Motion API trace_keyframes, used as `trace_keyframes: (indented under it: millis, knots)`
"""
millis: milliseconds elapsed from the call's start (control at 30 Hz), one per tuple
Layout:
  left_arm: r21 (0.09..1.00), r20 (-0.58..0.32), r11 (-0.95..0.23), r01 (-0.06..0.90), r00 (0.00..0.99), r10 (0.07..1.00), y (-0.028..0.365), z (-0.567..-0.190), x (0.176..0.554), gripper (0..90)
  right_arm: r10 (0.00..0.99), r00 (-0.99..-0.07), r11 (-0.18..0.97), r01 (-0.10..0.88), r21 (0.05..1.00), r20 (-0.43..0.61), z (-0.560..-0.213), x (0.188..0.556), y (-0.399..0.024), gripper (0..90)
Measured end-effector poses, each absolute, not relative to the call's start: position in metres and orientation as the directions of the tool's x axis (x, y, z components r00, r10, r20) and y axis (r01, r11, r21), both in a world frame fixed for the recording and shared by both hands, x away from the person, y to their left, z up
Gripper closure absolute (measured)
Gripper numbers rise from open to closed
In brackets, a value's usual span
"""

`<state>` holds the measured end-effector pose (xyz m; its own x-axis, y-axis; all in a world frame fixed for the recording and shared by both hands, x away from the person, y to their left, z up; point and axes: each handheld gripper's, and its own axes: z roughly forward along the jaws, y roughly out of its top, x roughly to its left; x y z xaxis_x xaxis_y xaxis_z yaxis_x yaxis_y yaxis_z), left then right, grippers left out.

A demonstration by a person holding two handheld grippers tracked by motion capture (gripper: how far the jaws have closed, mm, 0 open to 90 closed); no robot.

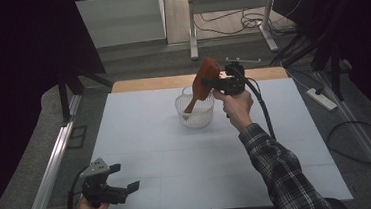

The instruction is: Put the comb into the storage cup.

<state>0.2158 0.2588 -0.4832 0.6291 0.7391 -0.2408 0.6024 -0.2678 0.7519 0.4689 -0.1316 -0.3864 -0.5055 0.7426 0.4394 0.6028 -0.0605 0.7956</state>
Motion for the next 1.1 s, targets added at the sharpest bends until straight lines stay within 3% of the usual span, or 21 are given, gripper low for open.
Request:
trace_keyframes:
  millis: [567,1100]
  knots:
    - [0.749,-0.240,-0.273,0.604,0.631,0.738,0.258,-0.483,0.216,0.5,0.770,-0.494,-0.021,0.614,0.789,0.404,-0.410,0.469,-0.124,54.4]
    - [0.741,-0.236,-0.284,0.608,0.631,0.739,0.257,-0.484,0.217,1.0,0.765,-0.470,-0.058,0.630,0.774,0.440,-0.427,0.467,-0.131,50.2]
